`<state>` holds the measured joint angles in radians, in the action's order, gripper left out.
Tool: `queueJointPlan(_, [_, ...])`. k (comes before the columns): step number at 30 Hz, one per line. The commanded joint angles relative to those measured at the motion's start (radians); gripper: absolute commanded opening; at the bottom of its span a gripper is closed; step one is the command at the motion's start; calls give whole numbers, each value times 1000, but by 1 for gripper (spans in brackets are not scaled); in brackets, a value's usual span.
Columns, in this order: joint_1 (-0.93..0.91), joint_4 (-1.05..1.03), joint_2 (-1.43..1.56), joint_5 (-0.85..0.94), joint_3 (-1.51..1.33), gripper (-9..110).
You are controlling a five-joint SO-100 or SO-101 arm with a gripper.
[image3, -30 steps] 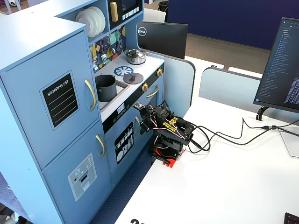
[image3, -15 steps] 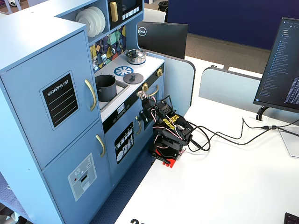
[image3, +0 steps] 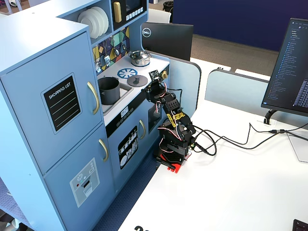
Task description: Pick up the lid from the counter and put it on the gray recipient
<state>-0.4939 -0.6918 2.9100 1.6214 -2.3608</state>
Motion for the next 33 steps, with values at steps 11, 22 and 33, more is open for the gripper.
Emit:
queueJointPlan(11, [-127, 603, -272, -15, -83, 29])
queueJointPlan(22, [-138, 825, -453, 25, -92, 28])
queueJointPlan(33, [-152, 910, -634, 41, -6, 26])
